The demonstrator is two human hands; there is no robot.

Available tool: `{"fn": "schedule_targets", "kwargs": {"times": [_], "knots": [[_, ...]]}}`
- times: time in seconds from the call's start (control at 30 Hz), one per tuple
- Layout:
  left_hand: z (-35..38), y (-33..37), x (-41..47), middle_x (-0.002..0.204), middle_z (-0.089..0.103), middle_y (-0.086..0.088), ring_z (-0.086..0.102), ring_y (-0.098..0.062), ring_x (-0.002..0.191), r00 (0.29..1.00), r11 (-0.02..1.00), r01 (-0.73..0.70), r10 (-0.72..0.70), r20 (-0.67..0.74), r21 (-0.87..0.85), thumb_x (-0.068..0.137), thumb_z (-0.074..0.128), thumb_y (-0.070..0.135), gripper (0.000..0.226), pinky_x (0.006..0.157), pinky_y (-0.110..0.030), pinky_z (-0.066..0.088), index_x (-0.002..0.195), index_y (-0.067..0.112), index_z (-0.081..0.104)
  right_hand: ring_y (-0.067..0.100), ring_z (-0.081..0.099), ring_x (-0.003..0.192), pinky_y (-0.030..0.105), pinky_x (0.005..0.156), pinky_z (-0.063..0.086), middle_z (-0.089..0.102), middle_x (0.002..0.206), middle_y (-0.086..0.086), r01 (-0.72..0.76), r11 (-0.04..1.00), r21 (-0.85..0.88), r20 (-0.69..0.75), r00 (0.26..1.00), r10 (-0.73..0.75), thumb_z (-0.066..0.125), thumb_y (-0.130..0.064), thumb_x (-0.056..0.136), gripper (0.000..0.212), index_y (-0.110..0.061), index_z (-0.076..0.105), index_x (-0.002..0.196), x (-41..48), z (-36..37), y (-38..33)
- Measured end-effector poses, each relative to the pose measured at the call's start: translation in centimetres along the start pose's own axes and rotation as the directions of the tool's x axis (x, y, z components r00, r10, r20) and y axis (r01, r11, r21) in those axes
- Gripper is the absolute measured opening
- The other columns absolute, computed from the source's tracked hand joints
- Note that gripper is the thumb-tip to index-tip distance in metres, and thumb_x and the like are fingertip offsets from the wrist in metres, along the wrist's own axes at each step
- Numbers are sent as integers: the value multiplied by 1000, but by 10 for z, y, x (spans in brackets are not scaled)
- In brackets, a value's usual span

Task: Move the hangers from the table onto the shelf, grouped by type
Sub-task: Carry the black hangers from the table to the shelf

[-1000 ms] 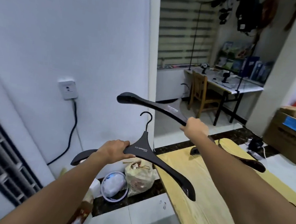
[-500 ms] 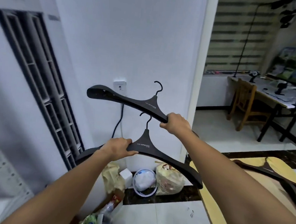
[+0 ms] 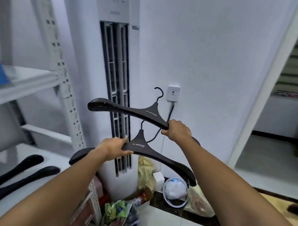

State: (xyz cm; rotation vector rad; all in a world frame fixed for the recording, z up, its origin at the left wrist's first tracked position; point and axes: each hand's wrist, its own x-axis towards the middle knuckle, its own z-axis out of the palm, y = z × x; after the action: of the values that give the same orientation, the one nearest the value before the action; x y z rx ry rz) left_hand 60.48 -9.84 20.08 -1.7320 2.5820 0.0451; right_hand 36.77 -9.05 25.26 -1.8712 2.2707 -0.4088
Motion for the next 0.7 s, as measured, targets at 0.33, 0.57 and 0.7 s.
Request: {"fn": "schedule_targets", "kwargs": {"times": [0.33,0.57,0.7], "knots": [[10,-25,-117,91,62,-1,56,-20,83,959,959,283,-282,21,-29,88,47,61,48,71,-29,40,104,17,55,24,52,80,28,68,38,55,89,2,231,973,-30,73,971,-228,58,-37,90,29,-14,61,107,-48,19,-53],[27,-37,-205,102,64,-6,60,-25,96,880,879,475,-474,34,-45,87,48,62,50,73,-31,40,101,15,55,26,59,85,30,70,43,59,93,4,379,925,5,181,910,-374,59,-39,88,33,-12,62,108,-87,42,-89],[44,-44,-247,98,62,-4,59,-23,91,813,809,583,-581,48,-76,87,48,62,47,73,-31,41,97,17,53,26,57,82,30,70,44,59,91,4,456,890,15,233,864,-447,59,-37,87,31,-13,63,106,-108,56,-116]]}}
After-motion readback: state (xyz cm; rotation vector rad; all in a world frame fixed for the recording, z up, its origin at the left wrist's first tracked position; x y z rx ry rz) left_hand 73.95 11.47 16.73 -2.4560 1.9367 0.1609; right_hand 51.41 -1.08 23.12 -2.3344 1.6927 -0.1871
